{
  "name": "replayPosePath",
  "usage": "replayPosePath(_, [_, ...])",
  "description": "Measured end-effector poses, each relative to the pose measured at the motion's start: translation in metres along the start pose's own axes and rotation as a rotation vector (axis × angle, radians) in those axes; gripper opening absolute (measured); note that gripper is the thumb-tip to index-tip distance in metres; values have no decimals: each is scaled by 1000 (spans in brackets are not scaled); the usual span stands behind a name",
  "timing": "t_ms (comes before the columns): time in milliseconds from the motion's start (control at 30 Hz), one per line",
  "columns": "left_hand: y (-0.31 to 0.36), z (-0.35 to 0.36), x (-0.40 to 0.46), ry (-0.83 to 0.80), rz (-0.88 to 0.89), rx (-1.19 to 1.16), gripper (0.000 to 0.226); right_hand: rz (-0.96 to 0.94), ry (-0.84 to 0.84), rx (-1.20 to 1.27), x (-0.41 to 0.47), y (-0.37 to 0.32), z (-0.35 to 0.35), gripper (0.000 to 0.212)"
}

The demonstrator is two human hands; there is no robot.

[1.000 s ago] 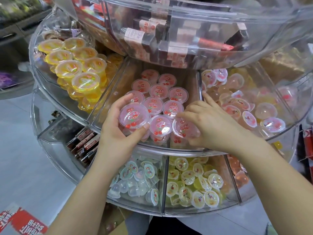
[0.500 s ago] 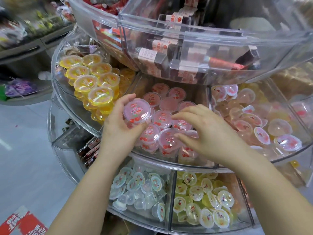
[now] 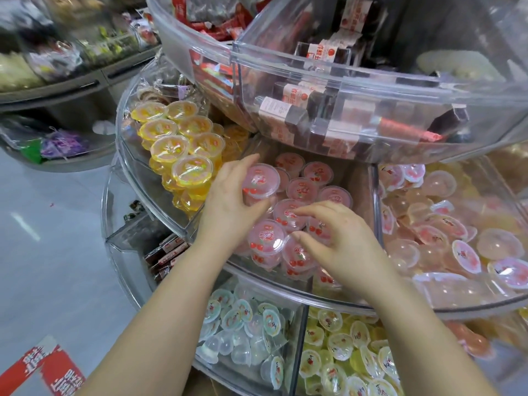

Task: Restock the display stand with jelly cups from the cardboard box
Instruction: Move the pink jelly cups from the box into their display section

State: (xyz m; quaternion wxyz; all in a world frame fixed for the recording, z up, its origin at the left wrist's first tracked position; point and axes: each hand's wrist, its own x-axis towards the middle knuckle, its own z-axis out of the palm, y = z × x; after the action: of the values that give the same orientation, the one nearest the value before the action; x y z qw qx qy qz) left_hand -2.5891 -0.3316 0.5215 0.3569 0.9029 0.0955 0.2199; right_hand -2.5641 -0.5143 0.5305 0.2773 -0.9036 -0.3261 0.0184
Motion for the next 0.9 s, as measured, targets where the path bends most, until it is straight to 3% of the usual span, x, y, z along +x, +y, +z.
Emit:
replayPosePath(267, [-5,-4,3,-100,120,-11,56,60,33,93,-3,1,2,30])
replayPosePath(633, [-2,-12,-12,-59,18,-112,92,55,50,96,-7,-9,-3,30])
replayPosePath(767, [3,-27,-45,67,32,-218,67,3,124,145,-10,-26,-6,26])
replayPosePath(900, [-17,-54,-104,227,-79,-362,38,-55,70,402,-16,-65,12,17])
